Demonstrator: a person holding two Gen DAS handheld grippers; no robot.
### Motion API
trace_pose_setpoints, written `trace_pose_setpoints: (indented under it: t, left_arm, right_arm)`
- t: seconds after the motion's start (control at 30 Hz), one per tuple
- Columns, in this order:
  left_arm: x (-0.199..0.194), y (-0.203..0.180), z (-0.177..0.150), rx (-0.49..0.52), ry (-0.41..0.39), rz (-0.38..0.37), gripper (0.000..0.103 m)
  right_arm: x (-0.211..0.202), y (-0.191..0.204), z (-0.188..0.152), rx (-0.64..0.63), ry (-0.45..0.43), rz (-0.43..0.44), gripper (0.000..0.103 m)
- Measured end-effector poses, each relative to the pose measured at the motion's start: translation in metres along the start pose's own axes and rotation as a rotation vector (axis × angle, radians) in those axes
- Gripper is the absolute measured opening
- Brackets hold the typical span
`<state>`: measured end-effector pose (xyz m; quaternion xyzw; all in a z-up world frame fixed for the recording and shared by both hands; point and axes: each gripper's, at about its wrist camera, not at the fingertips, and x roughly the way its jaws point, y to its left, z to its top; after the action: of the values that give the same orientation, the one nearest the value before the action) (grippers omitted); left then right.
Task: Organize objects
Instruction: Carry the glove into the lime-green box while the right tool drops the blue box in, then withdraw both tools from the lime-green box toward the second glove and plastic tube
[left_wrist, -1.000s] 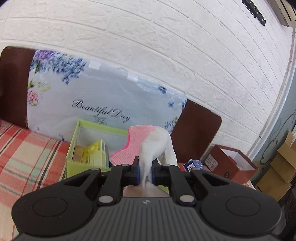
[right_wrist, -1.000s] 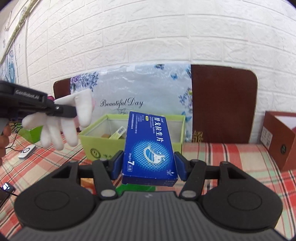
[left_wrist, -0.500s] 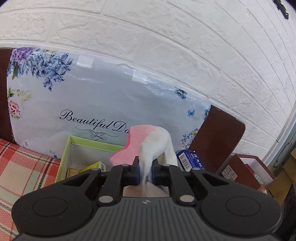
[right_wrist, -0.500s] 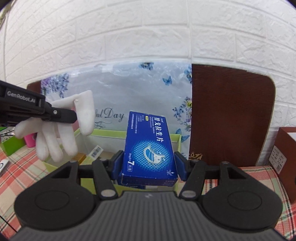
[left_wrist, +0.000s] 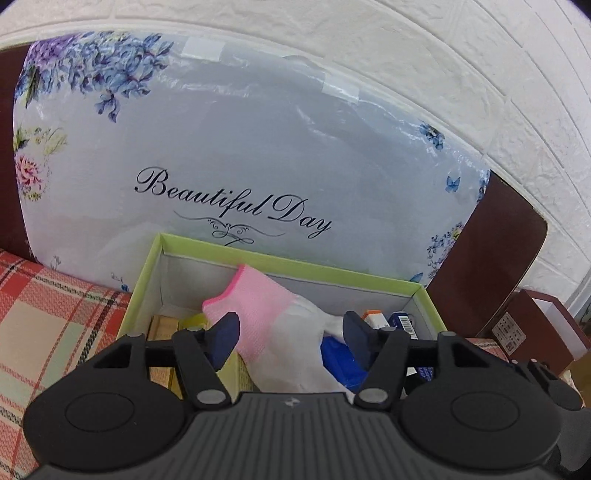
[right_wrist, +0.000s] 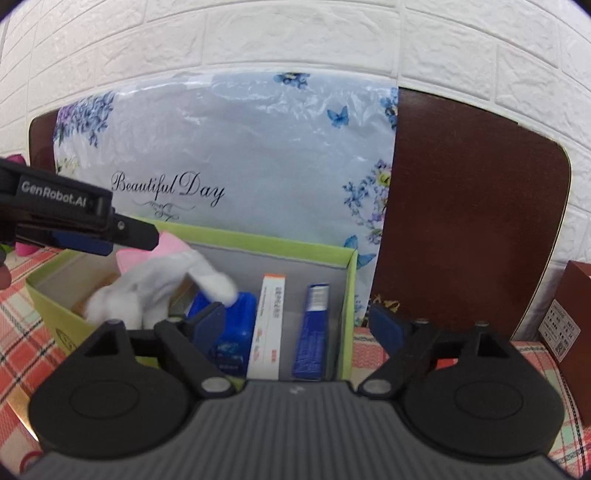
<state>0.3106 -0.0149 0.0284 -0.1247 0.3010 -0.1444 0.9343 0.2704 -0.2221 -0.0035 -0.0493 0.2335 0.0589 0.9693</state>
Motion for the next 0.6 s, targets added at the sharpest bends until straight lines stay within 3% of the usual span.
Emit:
trace_pose_setpoints:
  t: [0.2,0.4,0.6]
  left_arm:
    - [-0.010,0.003,-0.003,-0.016,0.004,0.029,0.070]
    - [-0.048,-0.013,-0.007,0.010,-0.010,0.050,0.074]
    - [-0.099,-0.041,-0.034,0.117,-0.074,0.190,0.083]
  right_arm:
    - [-0.010,-0.003,-0.008,0.038,0.009,-0.011,0.098]
    - [-0.043,-0.007,-0.005,0.046,-0.018,0.005,0.103]
    - [-0.084,-0.006,-0.013,0.072,-0.034,0.016,0.103]
